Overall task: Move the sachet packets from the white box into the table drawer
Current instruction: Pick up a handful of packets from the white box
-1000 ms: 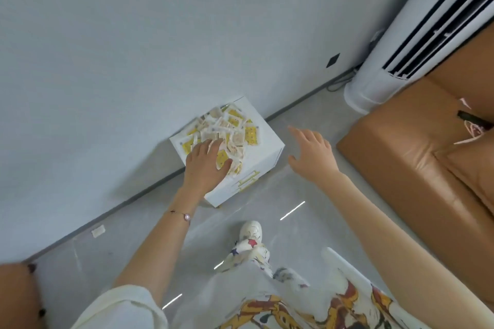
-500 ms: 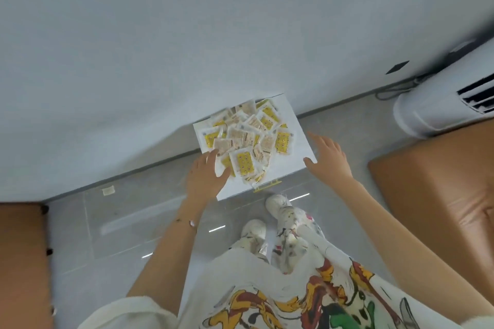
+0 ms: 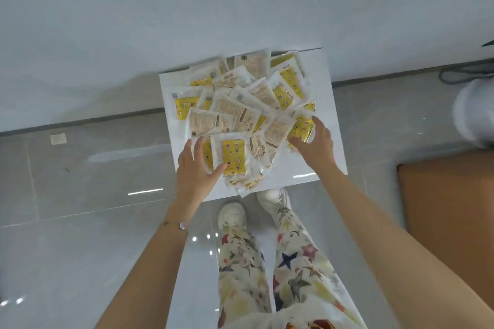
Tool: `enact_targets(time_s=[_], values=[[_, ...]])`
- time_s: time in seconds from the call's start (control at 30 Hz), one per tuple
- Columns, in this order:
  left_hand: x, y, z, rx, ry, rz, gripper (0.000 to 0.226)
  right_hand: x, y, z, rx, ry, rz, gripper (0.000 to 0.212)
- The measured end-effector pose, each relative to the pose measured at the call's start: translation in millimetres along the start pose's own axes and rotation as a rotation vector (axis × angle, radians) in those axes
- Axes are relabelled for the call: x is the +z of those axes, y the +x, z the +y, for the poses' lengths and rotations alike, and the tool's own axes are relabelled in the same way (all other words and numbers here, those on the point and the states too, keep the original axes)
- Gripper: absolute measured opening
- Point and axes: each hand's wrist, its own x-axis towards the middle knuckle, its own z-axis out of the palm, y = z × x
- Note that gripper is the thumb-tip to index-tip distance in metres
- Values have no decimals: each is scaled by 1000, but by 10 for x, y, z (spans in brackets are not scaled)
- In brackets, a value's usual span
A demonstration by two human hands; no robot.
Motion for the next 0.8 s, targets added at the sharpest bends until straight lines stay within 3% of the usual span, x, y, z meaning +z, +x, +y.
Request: enact_targets(time_s=[0.23, 0.4, 0.67, 0.8], values=[[429, 177, 71, -45, -11, 140, 104, 274, 390, 150, 90, -117, 21, 117], [509, 228, 106, -157, -23, 196, 115, 440, 410, 113, 94, -166, 137, 121], [389, 358, -28, -176, -53, 175, 95, 287, 431, 194, 146, 280, 7, 98], [384, 321, 17, -116, -32, 194, 90, 219, 404, 268, 164, 369, 4, 61]])
